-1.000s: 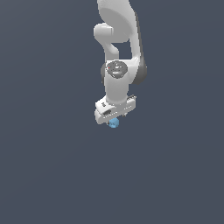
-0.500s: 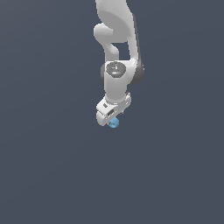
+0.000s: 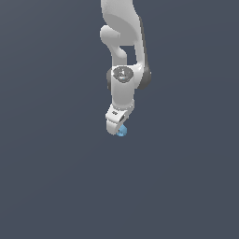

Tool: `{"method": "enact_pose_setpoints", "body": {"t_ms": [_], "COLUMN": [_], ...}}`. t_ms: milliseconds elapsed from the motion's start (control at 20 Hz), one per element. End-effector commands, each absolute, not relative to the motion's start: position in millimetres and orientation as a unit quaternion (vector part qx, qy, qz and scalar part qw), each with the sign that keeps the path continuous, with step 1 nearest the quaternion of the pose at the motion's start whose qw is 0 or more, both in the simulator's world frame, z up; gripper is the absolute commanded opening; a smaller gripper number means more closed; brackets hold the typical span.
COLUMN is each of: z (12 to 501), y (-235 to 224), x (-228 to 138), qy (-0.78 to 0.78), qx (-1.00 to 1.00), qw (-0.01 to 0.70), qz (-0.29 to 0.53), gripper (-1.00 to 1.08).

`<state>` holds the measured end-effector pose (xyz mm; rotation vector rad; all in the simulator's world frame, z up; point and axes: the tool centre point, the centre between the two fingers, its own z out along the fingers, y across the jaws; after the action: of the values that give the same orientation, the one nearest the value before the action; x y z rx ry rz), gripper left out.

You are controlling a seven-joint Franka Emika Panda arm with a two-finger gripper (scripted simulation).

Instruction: Pick up the object and move it to a goal position.

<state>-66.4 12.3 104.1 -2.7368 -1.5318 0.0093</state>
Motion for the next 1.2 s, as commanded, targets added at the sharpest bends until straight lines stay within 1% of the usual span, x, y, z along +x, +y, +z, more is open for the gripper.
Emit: {"method": "enact_pose_setpoints", "body": {"t_ms": [0,400,850,1150], "z": [102,98,96,76], "y": [12,11,11,11], "x": [-70,-77,-78,-79], "qy": [-0.514,-0.562,-0.571,-0.572], "qx": [-0.858,-0.827,-0.821,-0.821], "qw": [0.002,0.0,0.0,0.0], "qz": [0.002,0.0,0.0,0.0], "gripper": [1.0,1.0,1.0,1.0]}}
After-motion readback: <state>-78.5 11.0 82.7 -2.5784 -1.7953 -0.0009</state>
